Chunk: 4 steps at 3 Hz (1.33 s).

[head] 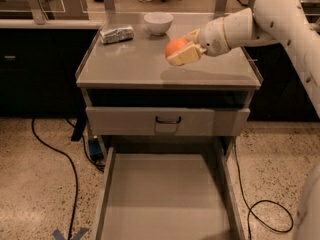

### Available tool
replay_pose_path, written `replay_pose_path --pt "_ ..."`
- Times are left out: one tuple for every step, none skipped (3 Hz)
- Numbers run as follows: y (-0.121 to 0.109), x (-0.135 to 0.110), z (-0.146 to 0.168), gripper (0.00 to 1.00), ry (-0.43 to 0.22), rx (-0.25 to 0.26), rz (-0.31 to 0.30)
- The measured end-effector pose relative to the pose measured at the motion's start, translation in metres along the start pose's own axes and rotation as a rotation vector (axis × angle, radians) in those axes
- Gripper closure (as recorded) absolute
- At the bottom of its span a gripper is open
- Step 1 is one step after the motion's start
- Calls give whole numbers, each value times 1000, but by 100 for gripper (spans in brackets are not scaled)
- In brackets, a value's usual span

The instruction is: Pick orange from middle drawer and place on counter

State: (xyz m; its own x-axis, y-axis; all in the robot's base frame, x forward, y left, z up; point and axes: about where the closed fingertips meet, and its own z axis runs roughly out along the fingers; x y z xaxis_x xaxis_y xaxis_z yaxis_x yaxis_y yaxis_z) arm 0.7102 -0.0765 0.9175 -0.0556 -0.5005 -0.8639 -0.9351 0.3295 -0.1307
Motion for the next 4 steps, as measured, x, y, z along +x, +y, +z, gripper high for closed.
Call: replay_pose_path --pt "-35 -8 1 100 -34 36 -19" --pt "-69 11 23 100 14 74 -61" --pt "-86 49 62 100 117 64 -73" --pt "-84 60 78 100 157 27 -68"
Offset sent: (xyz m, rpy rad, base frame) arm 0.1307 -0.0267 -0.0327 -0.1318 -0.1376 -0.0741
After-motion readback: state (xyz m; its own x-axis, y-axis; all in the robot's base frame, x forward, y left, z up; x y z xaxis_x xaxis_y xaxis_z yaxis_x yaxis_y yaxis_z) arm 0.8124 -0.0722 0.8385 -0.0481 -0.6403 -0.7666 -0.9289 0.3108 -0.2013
